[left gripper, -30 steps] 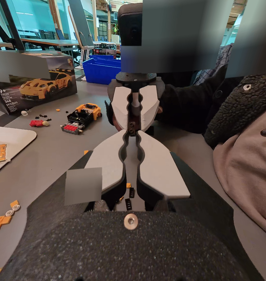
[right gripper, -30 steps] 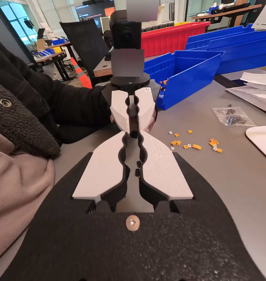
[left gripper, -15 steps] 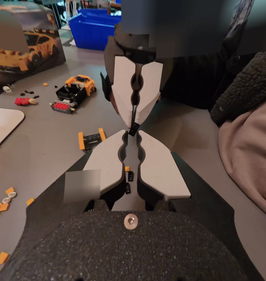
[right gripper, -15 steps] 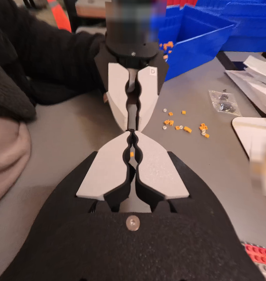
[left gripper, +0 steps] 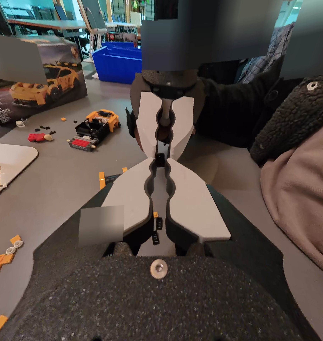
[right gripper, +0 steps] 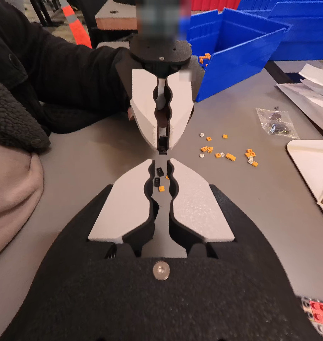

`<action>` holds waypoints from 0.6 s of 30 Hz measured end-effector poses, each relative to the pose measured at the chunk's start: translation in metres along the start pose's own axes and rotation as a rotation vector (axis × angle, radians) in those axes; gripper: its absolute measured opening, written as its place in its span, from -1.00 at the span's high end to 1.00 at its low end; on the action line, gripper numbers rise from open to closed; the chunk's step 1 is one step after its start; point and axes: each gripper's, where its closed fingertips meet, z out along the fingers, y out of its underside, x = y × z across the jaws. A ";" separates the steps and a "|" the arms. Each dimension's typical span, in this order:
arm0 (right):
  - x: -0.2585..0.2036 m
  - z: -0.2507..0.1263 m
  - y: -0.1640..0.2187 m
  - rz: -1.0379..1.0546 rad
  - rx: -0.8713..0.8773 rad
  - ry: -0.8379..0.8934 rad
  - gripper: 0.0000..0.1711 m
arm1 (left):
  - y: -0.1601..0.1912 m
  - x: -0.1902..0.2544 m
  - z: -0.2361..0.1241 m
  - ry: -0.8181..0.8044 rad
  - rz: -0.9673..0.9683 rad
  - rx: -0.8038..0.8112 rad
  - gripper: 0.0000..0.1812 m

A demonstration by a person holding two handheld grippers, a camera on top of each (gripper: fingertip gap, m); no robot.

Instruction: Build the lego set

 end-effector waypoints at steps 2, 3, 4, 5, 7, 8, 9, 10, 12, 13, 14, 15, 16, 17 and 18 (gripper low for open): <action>-0.001 0.000 -0.004 -0.001 0.024 0.001 0.86 | -0.003 0.002 0.000 0.007 0.004 0.021 0.92; -0.002 0.000 -0.006 -0.001 0.038 -0.004 0.86 | -0.004 0.002 0.000 0.009 0.006 0.022 0.92; -0.003 -0.001 -0.008 -0.002 0.051 -0.010 0.86 | -0.003 0.003 0.001 0.011 0.008 0.019 0.92; -0.004 -0.002 -0.010 -0.001 0.056 -0.018 0.86 | -0.003 0.004 0.001 0.014 0.009 0.019 0.92; -0.004 -0.002 -0.011 -0.003 0.062 -0.016 0.88 | -0.004 0.006 0.002 0.024 0.011 0.026 0.92; -0.005 -0.002 -0.011 -0.008 0.062 -0.017 0.91 | -0.003 0.006 0.002 0.028 0.012 0.025 0.92; -0.005 -0.002 -0.010 -0.014 0.062 -0.016 0.91 | -0.003 0.007 0.002 0.031 0.014 0.024 0.92; -0.005 -0.002 -0.010 -0.018 0.062 -0.017 0.91 | -0.003 0.007 0.002 0.032 0.014 0.024 0.92; -0.005 -0.002 -0.010 -0.022 0.056 -0.019 0.91 | -0.003 0.008 0.003 0.034 0.014 0.020 0.92; -0.005 -0.002 -0.010 -0.025 0.056 -0.019 0.91 | -0.003 0.008 0.003 0.033 0.016 0.017 0.92; -0.005 -0.002 -0.010 -0.025 0.054 -0.019 0.91 | -0.002 0.008 0.002 0.033 0.018 0.014 0.92; -0.005 -0.003 -0.008 -0.026 0.043 -0.017 0.91 | -0.003 0.007 0.002 0.031 0.020 0.012 0.92; -0.005 -0.003 -0.006 -0.031 0.032 -0.014 0.91 | -0.003 0.007 0.001 0.028 0.019 0.015 0.91; -0.005 -0.002 -0.005 -0.034 0.026 -0.013 0.91 | -0.003 0.006 0.001 0.026 0.016 0.017 0.90; -0.005 -0.002 -0.005 -0.033 0.024 -0.015 0.91 | -0.003 0.006 0.001 0.027 0.014 0.015 0.90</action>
